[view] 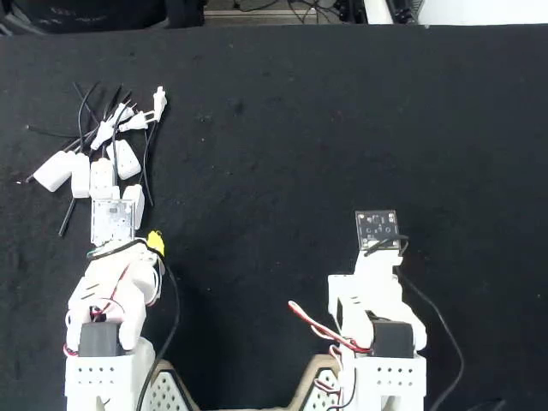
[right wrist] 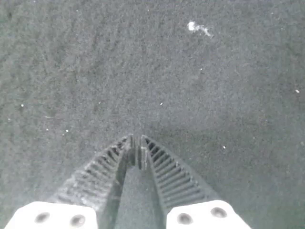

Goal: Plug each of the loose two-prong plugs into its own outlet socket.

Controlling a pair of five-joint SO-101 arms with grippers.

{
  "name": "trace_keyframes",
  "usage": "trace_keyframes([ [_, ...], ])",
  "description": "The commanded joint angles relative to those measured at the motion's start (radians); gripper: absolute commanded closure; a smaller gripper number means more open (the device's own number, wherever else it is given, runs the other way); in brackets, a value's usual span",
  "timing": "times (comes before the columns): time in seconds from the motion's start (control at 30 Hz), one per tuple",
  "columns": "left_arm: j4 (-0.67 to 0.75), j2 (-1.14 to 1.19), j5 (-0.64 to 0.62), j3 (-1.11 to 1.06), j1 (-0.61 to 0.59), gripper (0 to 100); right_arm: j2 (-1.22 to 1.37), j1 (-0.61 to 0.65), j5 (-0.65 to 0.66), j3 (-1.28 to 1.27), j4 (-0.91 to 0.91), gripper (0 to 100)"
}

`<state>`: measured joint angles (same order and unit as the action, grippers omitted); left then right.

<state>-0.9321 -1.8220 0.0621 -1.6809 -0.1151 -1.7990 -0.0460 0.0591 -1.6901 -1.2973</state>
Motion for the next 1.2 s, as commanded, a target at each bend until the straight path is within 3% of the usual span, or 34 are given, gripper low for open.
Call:
trace_keyframes([
  [0.0,-0.005,-0.002,-0.012,-0.019,0.007,88,-0.088,-0.015,0.002,0.005,-0.008,98.6],
  [0.43,-0.003,-0.002,-0.005,-0.019,0.022,88,-0.088,-0.015,0.002,0.005,-0.008,98.6],
  [0.53,0.038,-0.003,-0.005,-0.013,-0.105,88,-0.088,-0.015,0.002,0.005,-0.008,98.6],
  [0.7,0.189,-0.003,-0.006,-0.018,-0.464,88,-0.088,-0.015,0.002,0.005,-0.008,98.6],
  [0.77,0.229,-0.003,-0.006,-0.018,-0.547,88,-0.088,-0.009,0.002,0.005,-0.008,98.6],
  [1.17,0.311,-0.003,-0.005,-0.013,-0.648,88,-0.088,-0.009,-0.006,0.005,-0.006,98.6],
])
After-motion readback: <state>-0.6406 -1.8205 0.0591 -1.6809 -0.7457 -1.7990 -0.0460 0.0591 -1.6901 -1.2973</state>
